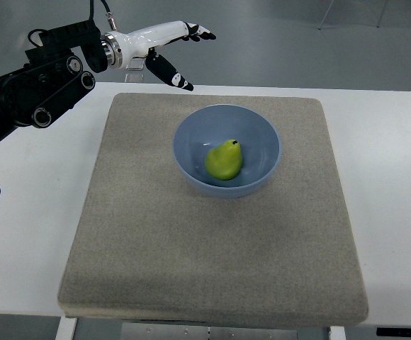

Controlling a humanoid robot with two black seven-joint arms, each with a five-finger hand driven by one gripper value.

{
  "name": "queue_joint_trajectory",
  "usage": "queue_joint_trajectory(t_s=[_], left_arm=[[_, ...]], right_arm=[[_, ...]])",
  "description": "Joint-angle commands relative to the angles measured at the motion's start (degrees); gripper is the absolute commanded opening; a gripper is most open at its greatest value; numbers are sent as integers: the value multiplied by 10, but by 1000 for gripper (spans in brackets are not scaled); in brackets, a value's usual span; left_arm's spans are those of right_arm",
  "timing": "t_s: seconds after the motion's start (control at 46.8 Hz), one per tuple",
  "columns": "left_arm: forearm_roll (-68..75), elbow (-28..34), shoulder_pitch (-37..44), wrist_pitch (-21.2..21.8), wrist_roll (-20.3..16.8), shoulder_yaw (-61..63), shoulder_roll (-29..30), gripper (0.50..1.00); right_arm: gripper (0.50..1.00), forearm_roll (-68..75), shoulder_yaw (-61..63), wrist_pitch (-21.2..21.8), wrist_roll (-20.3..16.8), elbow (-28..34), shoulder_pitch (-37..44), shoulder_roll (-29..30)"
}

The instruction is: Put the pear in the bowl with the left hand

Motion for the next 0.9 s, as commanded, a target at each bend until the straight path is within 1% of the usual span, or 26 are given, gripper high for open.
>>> queue_joint_trajectory(t_s=[0.0,0.128,0.256,0.342,0.406,0.534,0.598,0.769,0.875], left_arm=[[-40,28,1,16,2,4,-1,926],[-110,74,2,38,8,5,-15,926],[-210,134,2,48,35,5,-37,926],[-278,159,8,51,57,5,-47,926],[-319,169,15,60,64,5,-52,926],[-395,179,28,95,65,5,-60,926],[-434,183,38,105,65,5,-69,926],[-553,205,53,110,62,3,-90,926],[-616,205,67,107,54,5,-92,928]], right_arm=[[924,0,0,0,0,0,0,0],[926,0,0,0,0,0,0,0],[924,0,0,0,0,0,0,0],[926,0,0,0,0,0,0,0],[924,0,0,0,0,0,0,0],[926,0,0,0,0,0,0,0],[924,0,0,0,0,0,0,0],[926,0,0,0,0,0,0,0],[924,0,0,0,0,0,0,0]])
